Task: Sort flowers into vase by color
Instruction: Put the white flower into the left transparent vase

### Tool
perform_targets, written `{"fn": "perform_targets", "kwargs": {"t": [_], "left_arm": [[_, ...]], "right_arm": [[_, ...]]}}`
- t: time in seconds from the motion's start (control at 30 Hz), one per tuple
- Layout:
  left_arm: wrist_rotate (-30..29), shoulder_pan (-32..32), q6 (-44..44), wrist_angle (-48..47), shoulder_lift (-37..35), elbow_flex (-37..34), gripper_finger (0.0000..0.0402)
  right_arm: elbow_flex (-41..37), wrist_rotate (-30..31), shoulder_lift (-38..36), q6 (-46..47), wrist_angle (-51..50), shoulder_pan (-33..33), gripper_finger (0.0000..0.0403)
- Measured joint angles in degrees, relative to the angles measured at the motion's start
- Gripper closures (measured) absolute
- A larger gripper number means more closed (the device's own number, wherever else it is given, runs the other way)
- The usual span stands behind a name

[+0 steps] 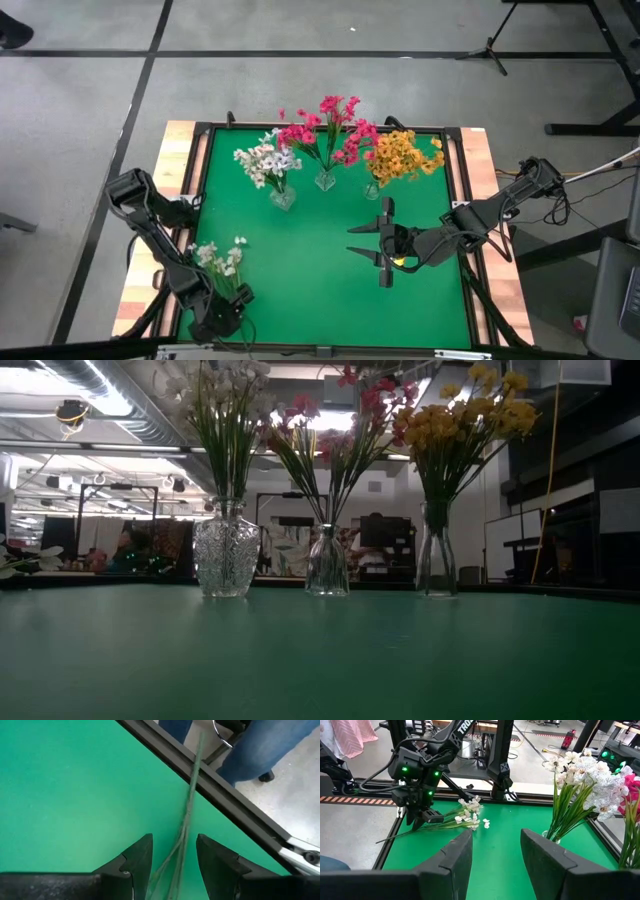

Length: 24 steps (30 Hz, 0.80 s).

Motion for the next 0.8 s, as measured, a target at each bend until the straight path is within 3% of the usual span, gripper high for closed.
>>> {"fn": "perform_targets", "kwargs": {"t": [0.23,0.8], "left_arm": [[-0.12,0.26,3.38,0.20,0.00,-0.14,0.0253],[1.37,1.46,2.03,1.33,0.47,-0.23,0.0253]], "right_arm": [[0.00,0.01,0.00,-0.02,-0.04,0.00,0.0237],[0.00,0.01,0.00,0.07,-1.51,0.00,0.0237]]}}
